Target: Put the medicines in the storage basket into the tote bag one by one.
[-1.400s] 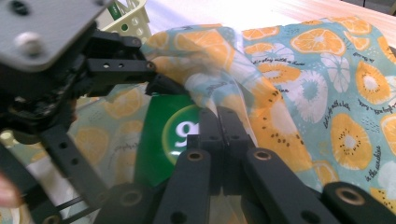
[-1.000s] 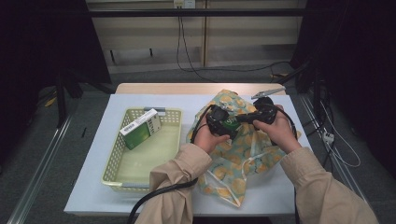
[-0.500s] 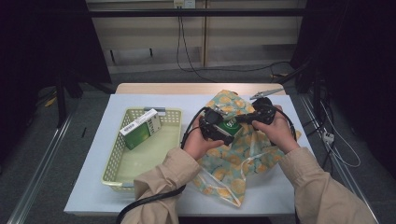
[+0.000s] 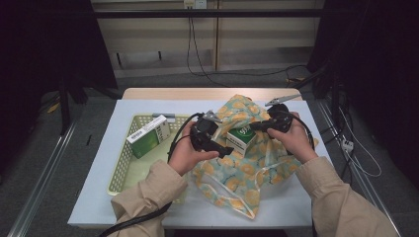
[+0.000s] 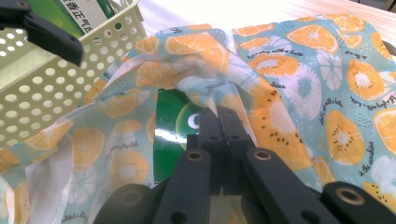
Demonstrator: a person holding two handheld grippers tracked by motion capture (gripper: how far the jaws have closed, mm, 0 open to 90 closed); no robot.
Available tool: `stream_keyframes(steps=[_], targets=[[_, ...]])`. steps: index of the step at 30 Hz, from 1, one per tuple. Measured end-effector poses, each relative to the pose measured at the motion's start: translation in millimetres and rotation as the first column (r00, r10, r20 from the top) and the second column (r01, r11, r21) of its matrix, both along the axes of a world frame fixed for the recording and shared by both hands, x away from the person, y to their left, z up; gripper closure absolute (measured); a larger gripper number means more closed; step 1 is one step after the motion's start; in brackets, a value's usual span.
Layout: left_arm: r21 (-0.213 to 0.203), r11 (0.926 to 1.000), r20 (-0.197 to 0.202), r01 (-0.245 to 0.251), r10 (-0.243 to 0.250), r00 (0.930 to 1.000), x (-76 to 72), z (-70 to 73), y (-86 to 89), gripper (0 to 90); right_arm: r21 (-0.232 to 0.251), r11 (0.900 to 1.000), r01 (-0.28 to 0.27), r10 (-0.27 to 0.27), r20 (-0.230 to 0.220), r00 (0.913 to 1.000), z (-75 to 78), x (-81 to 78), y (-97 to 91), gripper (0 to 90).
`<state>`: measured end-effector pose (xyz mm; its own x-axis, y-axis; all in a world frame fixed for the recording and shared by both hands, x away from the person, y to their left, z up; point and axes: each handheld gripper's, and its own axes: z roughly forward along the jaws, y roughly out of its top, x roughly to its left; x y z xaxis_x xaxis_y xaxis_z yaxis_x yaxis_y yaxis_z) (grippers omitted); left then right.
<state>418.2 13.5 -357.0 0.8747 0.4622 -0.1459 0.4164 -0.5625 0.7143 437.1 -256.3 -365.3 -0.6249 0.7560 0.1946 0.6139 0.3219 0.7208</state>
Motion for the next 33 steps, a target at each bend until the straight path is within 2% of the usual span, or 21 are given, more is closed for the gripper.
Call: stream_keyframes(steps=[3, 8, 9, 10, 11, 12, 13, 15, 17, 19, 20, 21, 22, 23, 24, 28, 33], targets=[[-0.013, 0.9999, 0.018, 0.001, 0.000, 0.9998, -1.6, 6.3, 11.3, 6.1, 0.001, 1.0000, 0.001, -0.001, 0.000, 1.0000, 0.5, -0.3, -0.5, 90.0], [0.008, 1.0000, 0.032, -0.001, 0.001, 0.9995, -1.2, 12.2, 32.8, 6.0, -0.001, 1.0000, -0.002, 0.002, 0.001, 1.0000, 1.3, -1.0, -0.7, 90.0], [0.027, 0.9995, 0.046, -0.019, 0.018, 0.9988, -1.4, 13.2, 37.0, 6.2, -0.002, 1.0000, -0.002, 0.002, 0.002, 1.0000, 1.2, -1.0, -0.6, 90.0], [0.015, 0.9999, 0.031, -0.002, 0.001, 0.9995, 0.5, 12.8, 42.2, 6.2, -0.003, 1.0000, -0.001, 0.001, 0.002, 1.0000, 1.2, -1.0, -0.5, 90.0], [0.009, 0.9998, 0.030, -0.015, 0.014, 0.9994, 1.0, 12.7, 46.4, 6.2, -0.002, 1.0000, 0.000, 0.000, 0.002, 1.0000, 1.1, -1.0, -0.5, 90.0], [0.026, 0.9988, 0.042, -0.041, 0.040, 0.9983, 0.7, 13.7, 50.5, 6.1, -0.001, 1.0000, 0.000, 0.000, 0.002, 1.0000, 1.0, -0.9, -0.4, 90.0], [0.005, 0.9996, 0.024, -0.028, 0.028, 0.9993, 2.2, 13.4, 55.4, 6.0, -0.001, 1.0000, -0.001, 0.001, 0.002, 1.0000, 1.0, -0.9, -0.2, 90.0], [-0.001, 0.9995, 0.022, -0.032, 0.032, 0.9992, 3.6, 13.9, 64.3, 6.4, 0.009, 1.0000, -0.003, 0.003, -0.002, 1.0000, 0.9, -0.9, -0.3, 90.0], [-0.001, 0.9984, 0.023, -0.056, 0.056, 0.9982, 4.8, 13.8, 72.5, 6.8, 0.015, 0.9999, -0.002, 0.002, -0.004, 1.0000, 1.2, -0.9, -0.8, 90.0], [0.019, 0.9968, 0.034, -0.077, 0.077, 0.9965, 5.0, 14.3, 79.5, 6.9, 0.010, 1.0000, -0.002, 0.002, -0.003, 1.0000, 1.3, -1.0, -1.0, 90.0], [0.008, 0.9974, 0.025, -0.071, 0.071, 0.9972, 6.4, 13.8, 83.6, 6.9, 0.009, 1.0000, -0.002, 0.002, -0.003, 1.0000, 1.2, -1.1, -1.0, 90.0], [0.026, 0.9955, 0.039, -0.091, 0.090, 0.9952, 6.5, 14.0, 86.8, 6.9, 0.009, 1.0000, -0.002, 0.002, -0.003, 1.0000, 1.2, -1.3, -1.0, 90.0], [0.012, 0.9963, 0.028, -0.085, 0.084, 0.9960, 8.0, 13.5, 90.8, 6.9, 0.007, 1.0000, -0.002, 0.002, -0.003, 1.0000, 1.3, -1.4, -1.0, 90.0], [0.025, 0.9943, 0.040, -0.103, 0.102, 0.9940, 8.4, 13.9, 94.2, 7.0, 0.006, 1.0000, -0.002, 0.002, -0.002, 1.0000, 1.3, -1.4, -1.0, 90.0], [0.016, 0.9947, 0.029, -0.102, 0.101, 0.9944, 9.9, 13.4, 98.2, 7.0, 0.007, 1.0000, -0.002, 0.002, -0.002, 1.0000, 1.2, -1.5, -0.9, 90.0], [0.019, 0.9916, 0.024, -0.128, 0.127, 0.9915, 13.4, 12.5, 111.3, 7.0, 0.002, 1.0000, -0.003, 0.003, -0.003, 1.0000, 0.7, -1.4, 0.1, 90.0], [0.020, 0.9882, 0.037, -0.152, 0.151, 0.9878, 17.9, 12.4, 125.6, 7.3, 0.003, 1.0000, -0.002, 0.002, -0.005, 1.0000, 0.1, -1.0, -0.1, 90.0]])
